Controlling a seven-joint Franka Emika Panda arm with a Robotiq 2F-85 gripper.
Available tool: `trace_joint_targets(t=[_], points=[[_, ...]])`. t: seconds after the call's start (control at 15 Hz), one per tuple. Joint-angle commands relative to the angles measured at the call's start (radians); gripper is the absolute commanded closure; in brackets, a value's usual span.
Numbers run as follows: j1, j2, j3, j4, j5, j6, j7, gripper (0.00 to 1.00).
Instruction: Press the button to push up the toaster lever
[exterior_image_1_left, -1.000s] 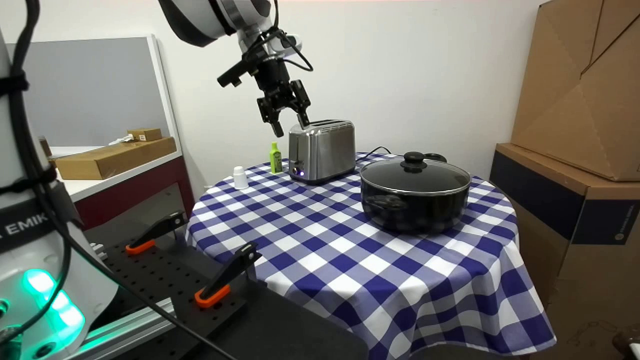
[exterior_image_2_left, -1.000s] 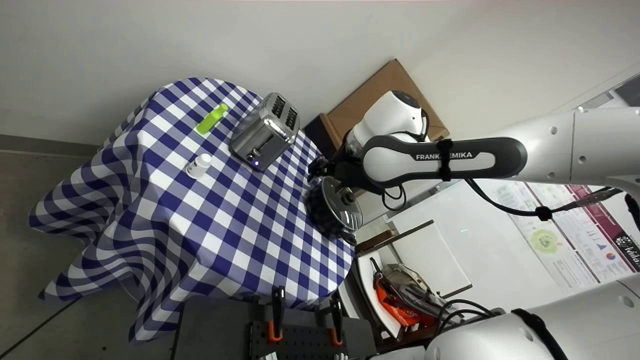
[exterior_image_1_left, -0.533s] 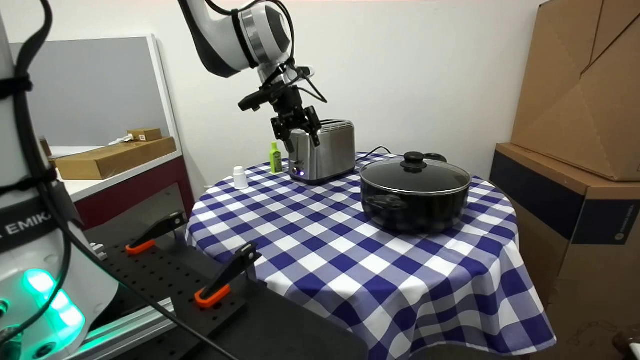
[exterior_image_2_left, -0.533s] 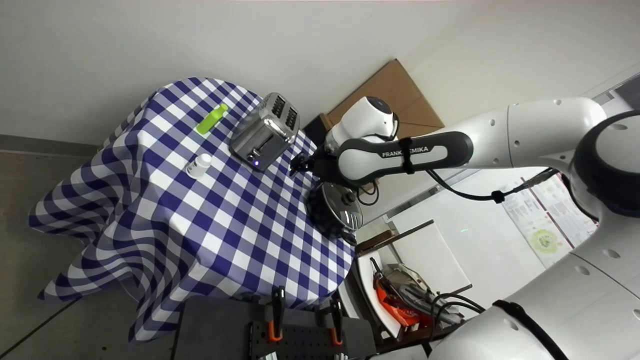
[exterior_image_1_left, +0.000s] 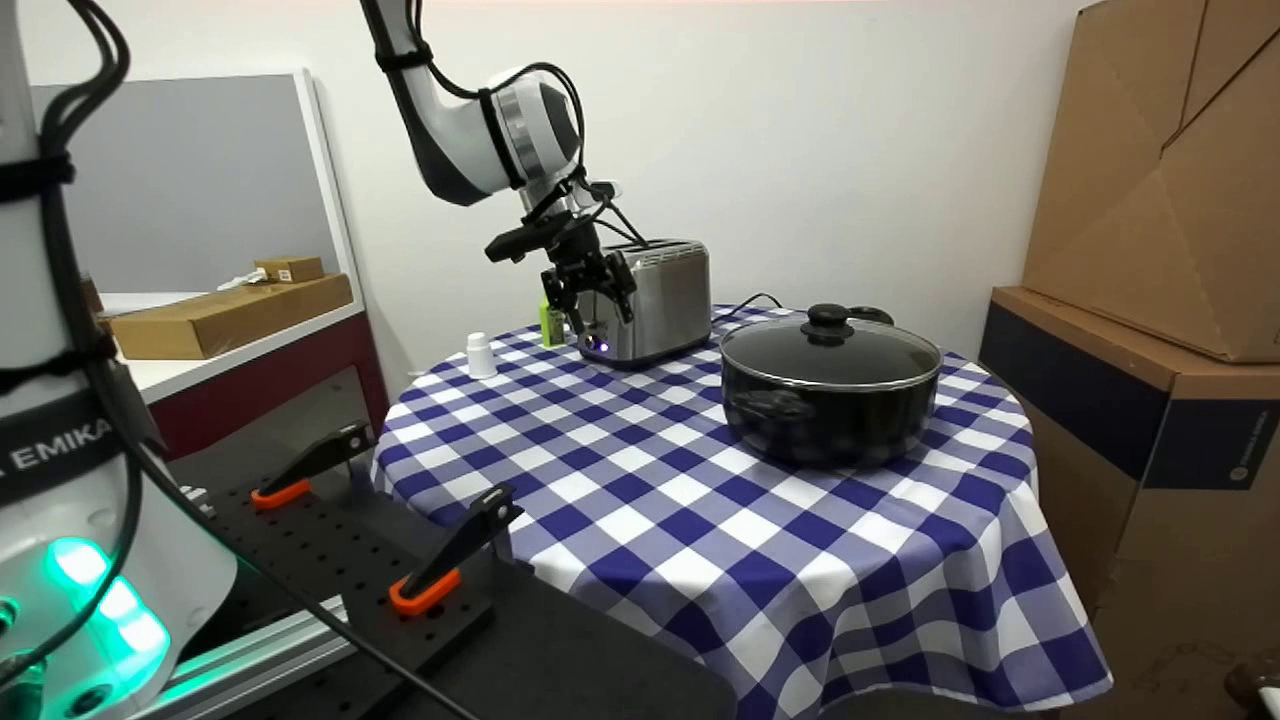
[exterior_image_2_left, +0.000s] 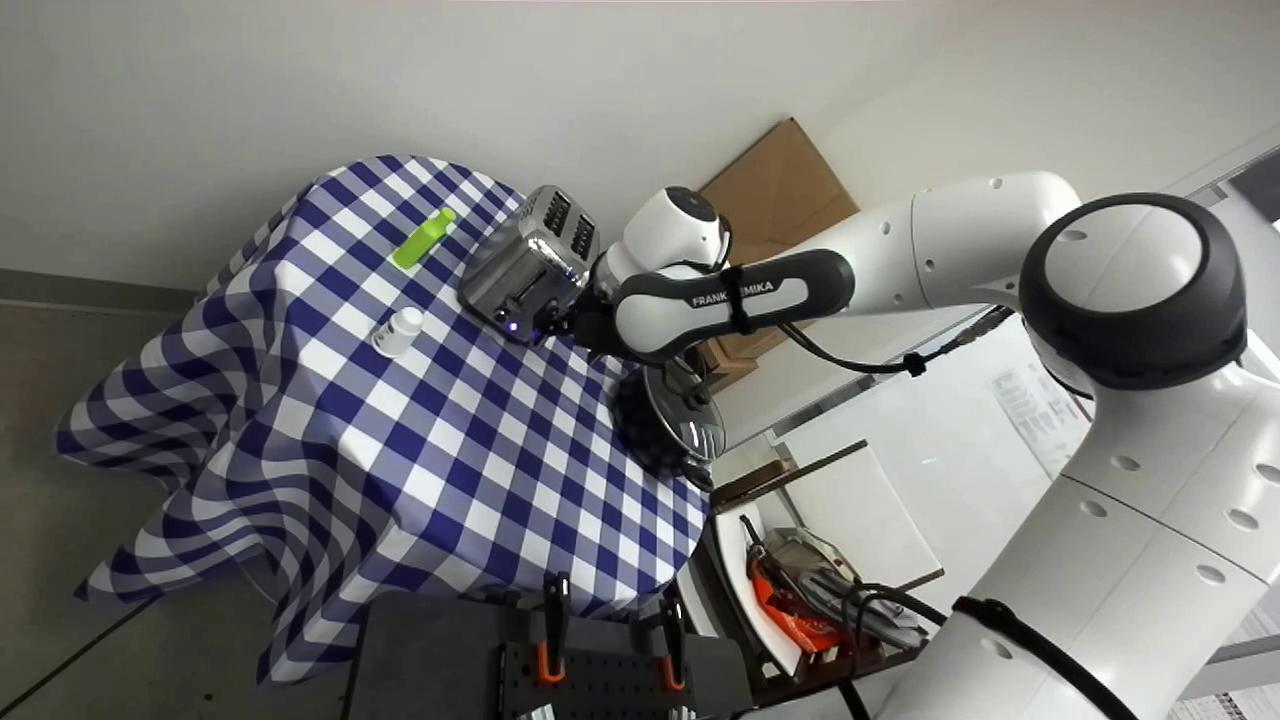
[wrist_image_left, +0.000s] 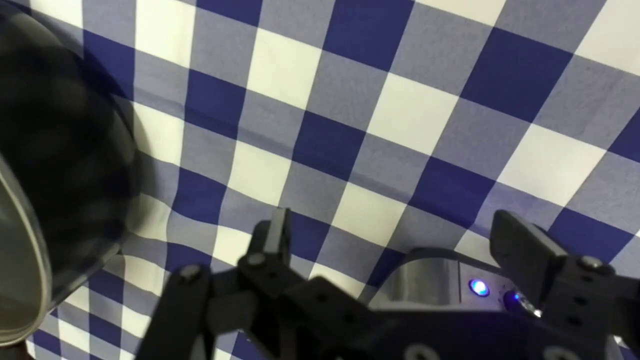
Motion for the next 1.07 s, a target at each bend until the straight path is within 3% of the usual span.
trace_joint_targets(t=[0.0, 0.2, 0.67, 1.0], points=[[0.05, 0.092, -0.048, 0.075, 0.032, 0.04, -0.012, 0.0], [0.07, 0.141, -0.061, 0.105, 0.067, 0.061, -0.025, 0.0], [0.197, 0.2, -0.191, 0.14, 0.085, 0.128, 0.044, 0.0], [0.245, 0.216, -0.241, 0.141, 0.118, 0.164, 0.051, 0.0]])
